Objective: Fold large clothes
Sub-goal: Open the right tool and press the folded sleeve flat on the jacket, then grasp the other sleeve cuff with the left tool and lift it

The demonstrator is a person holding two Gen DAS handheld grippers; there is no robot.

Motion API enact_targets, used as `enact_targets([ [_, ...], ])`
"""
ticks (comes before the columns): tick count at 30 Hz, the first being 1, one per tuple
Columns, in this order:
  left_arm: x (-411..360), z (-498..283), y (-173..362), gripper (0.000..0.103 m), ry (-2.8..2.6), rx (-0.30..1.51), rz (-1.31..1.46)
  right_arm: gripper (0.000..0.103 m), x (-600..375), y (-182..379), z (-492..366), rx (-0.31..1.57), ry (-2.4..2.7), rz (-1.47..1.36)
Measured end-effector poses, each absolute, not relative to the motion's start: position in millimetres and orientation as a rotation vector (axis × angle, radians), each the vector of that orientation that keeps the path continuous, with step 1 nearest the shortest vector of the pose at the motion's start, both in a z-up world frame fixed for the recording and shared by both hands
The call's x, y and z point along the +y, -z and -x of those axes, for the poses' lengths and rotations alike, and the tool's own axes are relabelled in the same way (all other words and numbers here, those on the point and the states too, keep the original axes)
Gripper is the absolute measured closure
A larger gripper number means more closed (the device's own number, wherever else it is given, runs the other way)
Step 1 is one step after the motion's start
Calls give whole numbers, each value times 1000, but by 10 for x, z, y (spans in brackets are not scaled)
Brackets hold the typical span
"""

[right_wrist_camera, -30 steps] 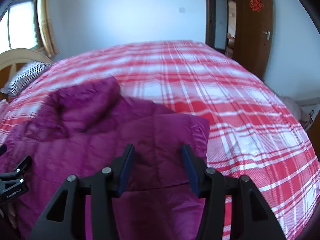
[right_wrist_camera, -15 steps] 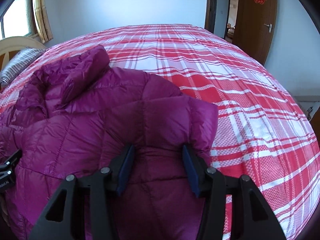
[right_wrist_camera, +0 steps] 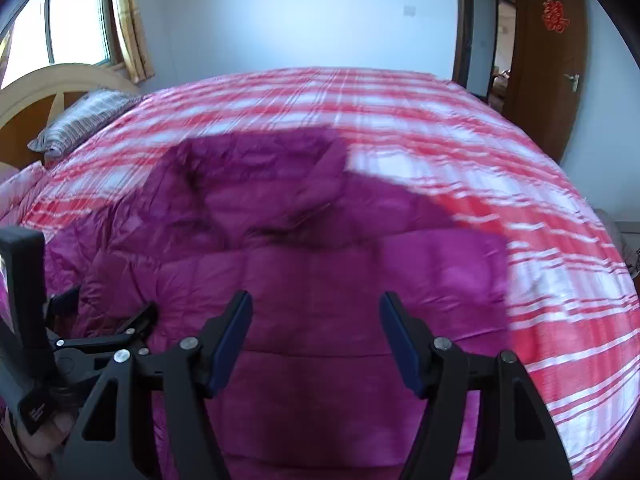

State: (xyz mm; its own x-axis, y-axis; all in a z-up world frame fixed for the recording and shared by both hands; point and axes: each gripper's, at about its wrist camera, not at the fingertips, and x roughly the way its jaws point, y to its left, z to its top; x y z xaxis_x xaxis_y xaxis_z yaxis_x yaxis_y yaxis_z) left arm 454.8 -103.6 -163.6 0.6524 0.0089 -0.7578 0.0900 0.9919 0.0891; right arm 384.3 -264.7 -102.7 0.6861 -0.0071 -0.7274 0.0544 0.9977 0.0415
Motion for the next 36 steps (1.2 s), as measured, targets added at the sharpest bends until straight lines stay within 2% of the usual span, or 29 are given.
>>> enact_targets([
  [8,-996,-4564,1637,1,54,866,-109,32,-2680,1404,-3902,869,54,-78],
  [36,-1023,-4584,1648,1,46,868,-120,25,-2492,1492,-3985,890,127,46],
])
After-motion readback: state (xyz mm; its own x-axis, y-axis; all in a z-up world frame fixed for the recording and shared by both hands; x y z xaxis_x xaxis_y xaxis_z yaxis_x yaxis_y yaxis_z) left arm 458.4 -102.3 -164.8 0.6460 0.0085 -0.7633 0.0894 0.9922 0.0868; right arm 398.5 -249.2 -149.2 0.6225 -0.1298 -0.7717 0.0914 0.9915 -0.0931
